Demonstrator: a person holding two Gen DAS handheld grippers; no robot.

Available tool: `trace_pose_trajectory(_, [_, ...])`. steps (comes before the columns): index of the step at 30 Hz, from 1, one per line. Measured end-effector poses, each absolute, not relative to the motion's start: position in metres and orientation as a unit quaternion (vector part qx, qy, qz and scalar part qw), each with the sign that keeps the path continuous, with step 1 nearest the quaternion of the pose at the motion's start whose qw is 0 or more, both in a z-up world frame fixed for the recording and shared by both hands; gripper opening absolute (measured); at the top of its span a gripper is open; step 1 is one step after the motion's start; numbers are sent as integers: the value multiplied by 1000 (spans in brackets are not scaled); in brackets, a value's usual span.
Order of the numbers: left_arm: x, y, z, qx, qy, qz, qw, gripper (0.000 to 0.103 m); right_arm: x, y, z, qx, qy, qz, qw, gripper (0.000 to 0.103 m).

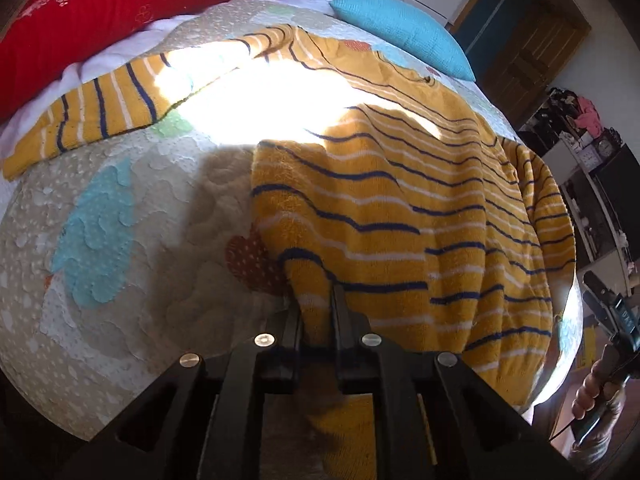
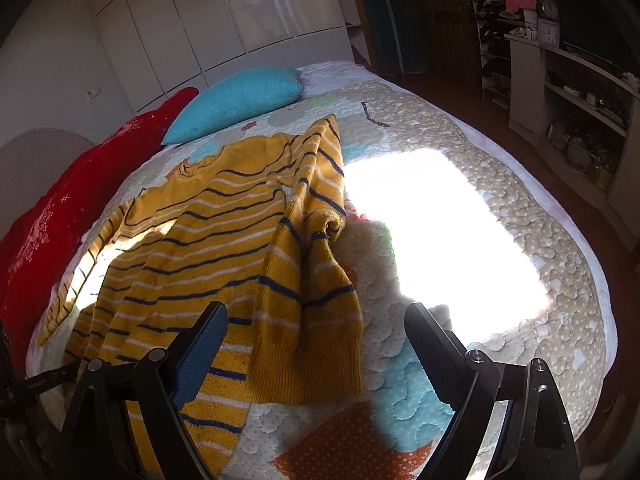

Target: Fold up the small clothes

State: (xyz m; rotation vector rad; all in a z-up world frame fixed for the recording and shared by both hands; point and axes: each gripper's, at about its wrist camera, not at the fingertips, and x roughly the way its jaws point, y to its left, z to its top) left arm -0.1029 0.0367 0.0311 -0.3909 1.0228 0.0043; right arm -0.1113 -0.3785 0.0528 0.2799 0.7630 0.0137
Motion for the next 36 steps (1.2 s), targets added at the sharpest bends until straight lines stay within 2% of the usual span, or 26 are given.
trace_pose_trajectory(9, [-156,68,70,-187,427,54,883,7,-75,-389,40,178,389,15,904,88])
trace_pose_trajectory(12, [-162,73,76,-180,416,56,890,8,-72,-372,34,148,393,12,908,88])
trace_pose_trajectory(13, [-161,72,77,-175,415,58,891,12,-73,-366,33,129,390,9,912,88])
trace_pose_trajectory(14, [-159,72,76,-170,415,56,892,23,-74,-360,31,108,391,5,914,86])
trace_pose_trajectory(16, [-157,73,74,-167,414,53,893,36,-71,-350,25,79,408,18,909,36])
trace_pose_trajectory(17, [-157,74,72,-167,414,52,893,37,-66,-349,21,77,424,33,902,8])
trace_pose_trajectory(20, [-159,78,70,-163,414,53,894,38,-62,-385,30,129,417,29,899,8])
trace_pose_trajectory(23, [-159,89,68,-170,414,67,892,39,-62,-448,49,178,389,-60,902,6])
trace_pose_trajectory(27, [-156,104,59,-188,421,78,884,41,-60,-510,53,149,404,-228,874,9])
trace_pose_trajectory(30, [-153,105,48,-202,433,73,875,49,-81,-506,58,148,400,-229,875,12])
trace_pose_trajectory(31, [-152,104,43,-210,439,64,871,51,-88,-494,59,158,400,-190,883,17])
trace_pose_trajectory(33, [-148,100,33,-226,452,39,862,52,-99,-460,55,185,408,-83,890,52])
trace_pose_trajectory(36, [-146,89,22,-241,461,4,854,66,-115,-411,31,244,434,74,864,55])
